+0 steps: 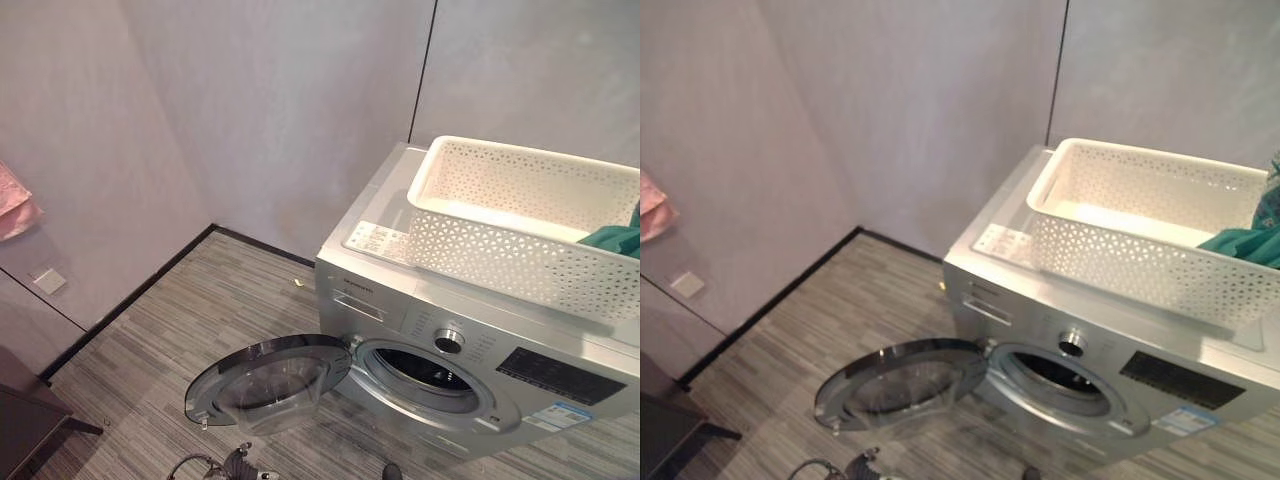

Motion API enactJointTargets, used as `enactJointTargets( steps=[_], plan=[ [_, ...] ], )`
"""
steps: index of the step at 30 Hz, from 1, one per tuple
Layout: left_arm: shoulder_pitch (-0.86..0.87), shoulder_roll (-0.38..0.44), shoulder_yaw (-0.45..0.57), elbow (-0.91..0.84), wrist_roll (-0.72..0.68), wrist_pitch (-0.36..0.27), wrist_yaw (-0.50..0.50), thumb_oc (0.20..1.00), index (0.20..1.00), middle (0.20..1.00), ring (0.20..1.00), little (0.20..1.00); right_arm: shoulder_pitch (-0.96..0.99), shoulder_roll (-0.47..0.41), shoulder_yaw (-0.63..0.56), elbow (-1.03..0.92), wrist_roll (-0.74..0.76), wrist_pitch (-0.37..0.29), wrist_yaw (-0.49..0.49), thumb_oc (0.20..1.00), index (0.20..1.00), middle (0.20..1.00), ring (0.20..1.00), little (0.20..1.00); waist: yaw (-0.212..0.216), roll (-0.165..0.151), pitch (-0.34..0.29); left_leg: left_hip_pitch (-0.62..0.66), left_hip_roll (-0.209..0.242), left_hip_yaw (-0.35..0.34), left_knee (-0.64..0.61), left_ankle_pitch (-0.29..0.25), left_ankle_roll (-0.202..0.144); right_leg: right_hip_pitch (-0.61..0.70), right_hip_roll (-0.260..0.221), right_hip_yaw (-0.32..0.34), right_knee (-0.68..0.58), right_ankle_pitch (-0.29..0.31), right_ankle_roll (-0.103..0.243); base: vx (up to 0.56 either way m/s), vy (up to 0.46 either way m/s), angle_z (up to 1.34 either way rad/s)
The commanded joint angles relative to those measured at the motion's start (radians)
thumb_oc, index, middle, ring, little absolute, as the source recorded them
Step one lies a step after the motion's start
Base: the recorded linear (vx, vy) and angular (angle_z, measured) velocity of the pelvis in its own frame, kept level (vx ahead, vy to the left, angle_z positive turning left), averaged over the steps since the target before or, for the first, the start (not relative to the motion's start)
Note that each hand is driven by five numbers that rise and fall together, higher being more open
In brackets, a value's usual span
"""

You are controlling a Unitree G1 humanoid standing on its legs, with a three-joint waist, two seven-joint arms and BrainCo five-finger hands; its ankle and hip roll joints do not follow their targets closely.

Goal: Grab the laundry basket,head to the washer,open it,put in the laundry and shut it.

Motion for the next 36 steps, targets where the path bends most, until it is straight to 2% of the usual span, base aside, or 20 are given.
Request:
enactJointTargets(
  steps=[1, 3, 4, 6, 7, 8, 10, 11, 15, 16, 17, 18, 20, 23, 24, 25, 29, 34, 35, 36],
  plan=[
    [-0.082, 0.117, -0.036, 0.024, 0.017, -0.039, -0.006, 1.0, 1.0, 1.0, 1.0, 1.0, -0.33, 0.005, 0.148, 0.06, 0.008, 0.033, -0.03, 0.2, 0.2, 0.2, 0.2, 0.2, 0.038, -0.082, 0.048, 0.011, -0.048, 0.003, 0.006, -0.08, 0.05, -0.018, -0.097, -0.045, 0.07, 0.002, 0.079, -0.11, 0.12, -0.85],
    [-0.08, 0.105, -0.026, 0.024, 0.017, -0.039, -0.006, 1.0, 1.0, 1.0, 1.0, 1.0, -0.419, 0.011, 0.236, 0.079, 0.011, 0.032, -0.032, 0.2, 0.2, 0.2, 0.2, 0.2, 0.032, -0.07, 0.046, 0.009, -0.048, 0.006, 0.006, -0.079, 0.051, -0.022, -0.097, -0.041, 0.072, 0.002, 0.079, -0.04, 0.026, -0.95],
    [-0.082, 0.119, -0.009, 0.031, 0.009, -0.035, 0.002, 1.0, 1.0, 1.0, 1.0, 1.0, -0.542, 0.027, 0.34, 0.105, 0.037, 0.025, -0.028, 0.2, 0.2, 0.2, 0.2, 0.2, 0.035, -0.067, 0.049, 0.007, -0.04, 0.026, 0.006, -0.076, 0.051, -0.019, -0.094, -0.076, 0.111, -0.031, 0.063, -0.08, 0.072, -0.49],
    [-0.081, 0.137, 0.025, 0.049, -0.014, -0.023, 0.014, 1.0, 1.0, 1.0, 1.0, 1.0, -0.658, 0.031, 0.428, 0.111, 0.064, 0.025, -0.033, 0.2, 0.2, 0.2, 0.2, 0.2, 0.039, -0.068, 0.048, 0.002, -0.031, 0.037, 0.006, -0.067, 0.053, -0.001, -0.077, -0.105, 0.173, -0.081, 0.041, -0.09, 0.063, -0.35],
    [-0.082, 0.127, 0.029, 0.049, -0.014, -0.023, 0.014, 1.0, 1.0, 1.0, 1.0, 1.0, -0.707, 0.035, 0.477, 0.121, 0.067, 0.024, -0.033, 0.2, 0.2, 0.2, 0.2, 0.2, 0.036, -0.059, 0.049, 0.0, -0.031, 0.037, 0.006, -0.066, 0.053, -0.004, -0.078, -0.105, 0.175, -0.081, 0.041, -0.04, 0.017, -0.24],
    [-0.082, 0.125, 0.029, 0.049, -0.014, -0.023, 0.014, 1.0, 1.0, 1.0, 1.0, 1.0, -0.717, 0.036, 0.487, 0.123, 0.068, 0.024, -0.033, 0.2, 0.2, 0.2, 0.2, 0.2, 0.036, -0.056, 0.049, 0.0, -0.031, 0.037, 0.006, -0.066, 0.053, -0.004, -0.078, -0.105, 0.175, -0.081, 0.041, -0.05, 0.037, 0.01],
    [-0.071, 0.133, 0.083, 0.071, -0.036, -0.011, 0.028, 1.0, 1.0, 1.0, 1.0, 1.0, -0.777, 0.002, 0.524, 0.053, 0.068, 0.021, -0.027, 0.2, 0.2, 0.2, 0.2, 0.2, 0.042, -0.057, 0.039, -0.008, -0.028, 0.05, 0.006, -0.06, 0.057, 0.034, -0.046, -0.127, 0.249, -0.154, 0.022, -0.07, 0.058, 0.01],
    [-0.056, 0.116, 0.126, 0.077, -0.034, 0.001, 0.027, 1.0, 1.0, 1.0, 1.0, 1.0, -0.78, -0.037, 0.5, -0.101, 0.022, 0.016, -0.022, 0.2, 0.2, 0.2, 0.2, 0.2, 0.047, -0.045, 0.025, -0.024, -0.032, 0.074, 0.006, -0.054, 0.065, 0.063, -0.028, -0.157, 0.324, -0.192, 0.011, -0.08, 0.04, -0.16],
    [-0.04, 0.109, 0.153, 0.072, -0.027, 0.007, 0.027, 1.0, 1.0, 1.0, 1.0, 1.0, -0.644, -0.046, 0.358, -0.209, -0.017, 0.017, -0.01, 0.2, 0.2, 0.2, 0.2, 0.2, 0.055, -0.042, 0.016, -0.04, -0.036, 0.104, 0.006, -0.046, 0.072, 0.076, -0.027, -0.175, 0.366, -0.204, 0.006, -0.07, 0.01, -0.55],
    [-0.026, 0.099, 0.182, 0.074, -0.031, 0.007, 0.028, 1.0, 1.0, 1.0, 1.0, 1.0, -0.529, -0.036, 0.247, -0.27, -0.026, 0.006, -0.014, 0.2, 0.2, 0.2, 0.2, 0.2, 0.061, -0.045, 0.004, -0.043, -0.042, 0.133, 0.006, -0.053, 0.074, 0.1, -0.026, -0.176, 0.355, -0.207, 0.01, -0.04, -0.018, -0.3],
    [-0.019, 0.092, 0.191, 0.074, -0.03, 0.008, 0.028, 1.0, 1.0, 1.0, 1.0, 1.0, -0.485, -0.029, 0.206, -0.296, -0.036, 0.003, -0.012, 0.2, 0.2, 0.2, 0.2, 0.2, 0.063, -0.046, -0.001, -0.044, -0.046, 0.144, 0.006, -0.056, 0.077, 0.113, -0.028, -0.179, 0.342, -0.203, 0.014, -0.05, -0.081, -0.37],
    [-0.001, 0.076, 0.225, 0.07, -0.034, 0.007, 0.03, 1.0, 1.0, 1.0, 1.0, 1.0, -0.315, 0.003, 0.046, -0.377, -0.062, -0.002, -0.007, 0.2, 0.2, 0.2, 0.2, 0.2, 0.066, -0.047, -0.011, -0.046, -0.046, 0.172, 0.006, -0.057, 0.078, 0.144, -0.027, -0.178, 0.291, -0.19, 0.023, -0.04, -0.08, -0.42],
    [0.001, 0.099, 0.218, 0.069, -0.034, 0.007, 0.029, 1.0, 1.0, 1.0, 1.0, 1.0, -0.177, 0.013, -0.092, -0.406, -0.07, -0.001, -0.001, 0.2, 0.2, 0.2, 0.2, 0.2, 0.07, -0.07, -0.013, -0.045, -0.046, 0.172, 0.006, -0.057, 0.078, 0.146, -0.026, -0.177, 0.289, -0.189, 0.023, -0.01, -0.03, -0.56],
    [0.001, 0.112, 0.212, 0.069, -0.034, 0.007, 0.029, 1.0, 1.0, 1.0, 1.0, 1.0, -0.1, 0.017, -0.169, -0.421, -0.073, -0.002, 0.002, 0.2, 0.2, 0.2, 0.2, 0.2, 0.075, -0.083, -0.014, -0.045, -0.046, 0.172, 0.006, -0.057, 0.078, 0.146, -0.027, -0.177, 0.289, -0.189, 0.023, -0.01, -0.013, -0.45],
    [0.003, 0.099, 0.225, 0.068, -0.037, 0.007, 0.031, 1.0, 1.0, 1.0, 1.0, 1.0, -0.046, 0.036, -0.216, -0.456, -0.082, -0.005, -0.014, 0.2, 0.2, 0.2, 0.2, 0.2, 0.07, -0.073, -0.01, -0.044, -0.041, 0.18, 0.006, -0.055, 0.077, 0.139, -0.02, -0.171, 0.272, -0.201, 0.019, -0.03, -0.11, -0.27],
    [0.019, 0.091, 0.252, 0.069, -0.034, 0.009, 0.036, 1.0, 1.0, 1.0, 1.0, 1.0, 0.032, 0.067, -0.3, -0.512, -0.094, -0.014, -0.016, 0.2, 0.2, 0.2, 0.2, 0.2, 0.068, -0.068, -0.015, -0.043, -0.034, 0.199, 0.006, -0.055, 0.073, 0.158, -0.02, -0.179, 0.201, -0.219, 0.018, -0.03, -0.11, -0.26],
    [0.037, 0.089, 0.268, 0.057, -0.034, 0.006, 0.041, 1.0, 1.0, 1.0, 1.0, 1.0, 0.234, 0.121, -0.484, -0.592, -0.119, -0.022, -0.019, 0.2, 0.2, 0.2, 0.2, 0.2, 0.075, -0.073, -0.016, -0.034, -0.015, 0.226, 0.006, -0.056, 0.062, 0.194, -0.013, -0.198, 0.114, -0.206, 0.027, 0.0, -0.145, -0.38],
    [0.038, 0.071, 0.276, 0.049, -0.038, 0.002, 0.049, 1.0, 1.0, 1.0, 1.0, 1.0, 0.38, 0.169, -0.604, -0.651, -0.124, -0.035, -0.023, 0.2, 0.2, 0.2, 0.2, 0.2, 0.067, -0.071, -0.015, -0.043, 0.013, 0.232, 0.006, -0.031, 0.042, 0.215, 0.011, -0.206, 0.056, -0.202, 0.018, -0.03, -0.136, -0.08],
    [0.032, 0.047, 0.255, 0.036, -0.026, -0.005, 0.046, 1.0, 1.0, 1.0, 1.0, 1.0, 0.452, 0.234, -0.632, -0.696, -0.103, -0.068, -0.027, 0.2, 0.2, 0.2, 0.2, 0.2, 0.056, -0.067, -0.011, -0.051, 0.031, 0.227, 0.006, -0.021, 0.025, 0.229, 0.028, -0.21, 0.031, -0.211, 0.01, -0.03, -0.176, 0.04],
    [0.032, 0.049, 0.253, 0.036, -0.026, -0.005, 0.046, 1.0, 1.0, 1.0, 1.0, 1.0, 0.465, 0.238, -0.644, -0.703, -0.104, -0.068, -0.025, 0.2, 0.2, 0.2, 0.2, 0.2, 0.056, -0.068, -0.011, -0.055, 0.033, 0.226, 0.006, -0.014, 0.024, 0.227, 0.03, -0.213, 0.029, -0.206, 0.008, -0.04, -0.213, 0.1]
  ],
)
